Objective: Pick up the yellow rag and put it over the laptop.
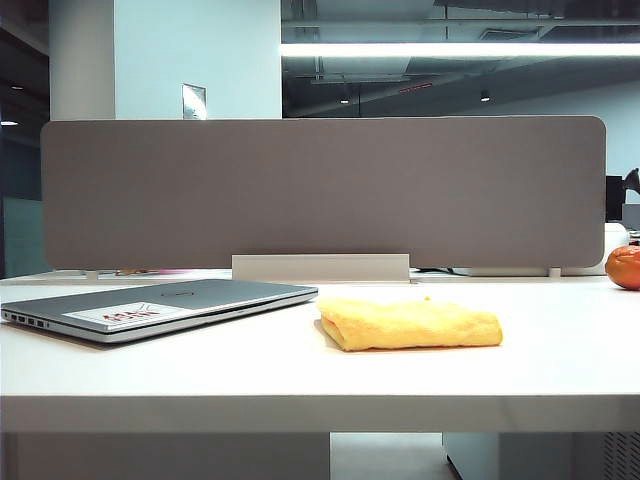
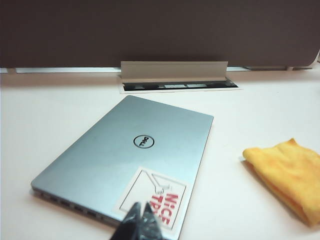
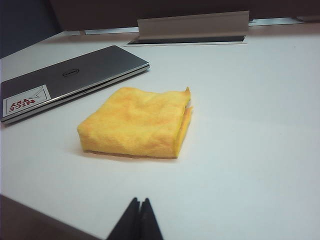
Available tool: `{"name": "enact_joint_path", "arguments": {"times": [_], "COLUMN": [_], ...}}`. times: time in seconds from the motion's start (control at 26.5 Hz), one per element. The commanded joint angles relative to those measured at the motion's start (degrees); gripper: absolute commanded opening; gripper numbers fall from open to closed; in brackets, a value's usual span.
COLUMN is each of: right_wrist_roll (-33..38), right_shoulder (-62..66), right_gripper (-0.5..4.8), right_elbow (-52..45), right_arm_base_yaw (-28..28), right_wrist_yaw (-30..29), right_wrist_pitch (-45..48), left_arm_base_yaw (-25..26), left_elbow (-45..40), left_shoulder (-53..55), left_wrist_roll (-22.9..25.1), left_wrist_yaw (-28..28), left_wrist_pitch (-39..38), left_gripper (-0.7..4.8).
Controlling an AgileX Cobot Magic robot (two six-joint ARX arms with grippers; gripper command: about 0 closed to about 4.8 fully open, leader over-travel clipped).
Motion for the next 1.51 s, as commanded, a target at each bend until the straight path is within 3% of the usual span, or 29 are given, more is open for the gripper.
{"name": "enact_joint_path", "arguments": {"times": [0.04,0.11,0.26,0.42,0.53,0.72,0.83,1.06,1.17,1.25,1.36,1.51], "right_wrist_roll": [0.1,0.0,0.0,0.0,0.1,0.0,0.1,0.1,0.1,0.1,0.0,0.0], "right_shoulder": [-0.1,-0.1,-0.1,-0.1,-0.1,-0.1,-0.1,-0.1,-0.1,-0.1,-0.1,-0.1], "right_gripper": [-0.06,-0.06,-0.06,-0.06,-0.06,-0.06,-0.06,-0.06,-0.06,-0.06,-0.06,-0.06], "right_elbow": [-0.2,-0.2,-0.2,-0.2,-0.2,-0.2,-0.2,-0.2,-0.2,-0.2,-0.2,-0.2], "right_arm_base_yaw": [0.0,0.0,0.0,0.0,0.0,0.0,0.0,0.0,0.0,0.0,0.0,0.0], "right_wrist_yaw": [0.0,0.0,0.3,0.4,0.3,0.3,0.3,0.3,0.3,0.3,0.3,0.3], "right_wrist_pitch": [0.7,0.7,0.7,0.7,0.7,0.7,0.7,0.7,0.7,0.7,0.7,0.7], "left_arm_base_yaw": [-0.1,-0.1,-2.6,-10.2,-17.2,-27.1,-30.4,-33.1,-33.7,-33.7,-33.8,-35.1], "left_elbow": [4.2,7.6,11.8,16.1,19.3,21.8,21.8,22.6,23.2,23.2,23.5,26.3], "left_shoulder": [6.6,12.4,19.5,28.1,35.6,51.1,58.8,68.3,69.9,70.0,70.0,72.4], "left_wrist_roll": [-6.8,-11.8,-13.6,-13.6,-13.6,-13.8,-17.7,-27.3,-30.8,-31.4,-34.4,-35.0], "left_wrist_yaw": [0.4,0.4,0.2,-0.7,-4.8,-5.4,-5.4,-5.5,-5.3,-5.3,-5.3,-4.7], "left_wrist_pitch": [2.8,2.9,2.9,2.9,3.0,13.6,19.9,23.6,23.5,23.6,23.9,23.7], "left_gripper": [-0.06,-0.06,-0.06,-0.06,-0.06,-0.06,-0.06,0.11,1.32,1.77,1.83,1.84]}}
